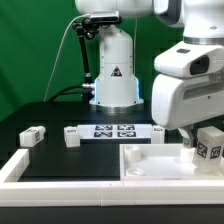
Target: Assemble one leg
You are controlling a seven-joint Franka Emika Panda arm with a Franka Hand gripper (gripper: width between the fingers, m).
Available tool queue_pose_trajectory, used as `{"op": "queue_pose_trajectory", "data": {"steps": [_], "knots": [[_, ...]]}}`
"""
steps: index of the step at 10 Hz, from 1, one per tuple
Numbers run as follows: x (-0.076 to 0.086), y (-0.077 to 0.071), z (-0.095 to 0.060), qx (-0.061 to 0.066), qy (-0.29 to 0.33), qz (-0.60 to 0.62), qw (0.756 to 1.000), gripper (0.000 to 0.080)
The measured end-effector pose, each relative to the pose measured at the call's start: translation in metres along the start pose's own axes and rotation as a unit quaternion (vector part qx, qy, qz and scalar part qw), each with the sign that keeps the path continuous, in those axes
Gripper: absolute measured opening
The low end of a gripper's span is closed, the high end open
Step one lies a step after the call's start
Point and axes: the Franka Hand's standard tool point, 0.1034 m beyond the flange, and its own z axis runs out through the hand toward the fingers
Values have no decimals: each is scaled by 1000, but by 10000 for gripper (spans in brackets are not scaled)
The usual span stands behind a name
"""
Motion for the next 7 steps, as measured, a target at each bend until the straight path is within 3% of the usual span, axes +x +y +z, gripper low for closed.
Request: {"op": "queue_pose_trajectory", "data": {"steps": [1,2,3,4,5,7], "knots": [[2,2,0,-3,11,-1,1000,649],[2,2,1,-2,10,-1,1000,546],[2,2,1,-2,10,-1,1000,546],[2,2,1,-2,10,-1,1000,356],[2,2,1,-3,10,-1,1000,292],[2,3,1,-2,10,5,1000,292]]}}
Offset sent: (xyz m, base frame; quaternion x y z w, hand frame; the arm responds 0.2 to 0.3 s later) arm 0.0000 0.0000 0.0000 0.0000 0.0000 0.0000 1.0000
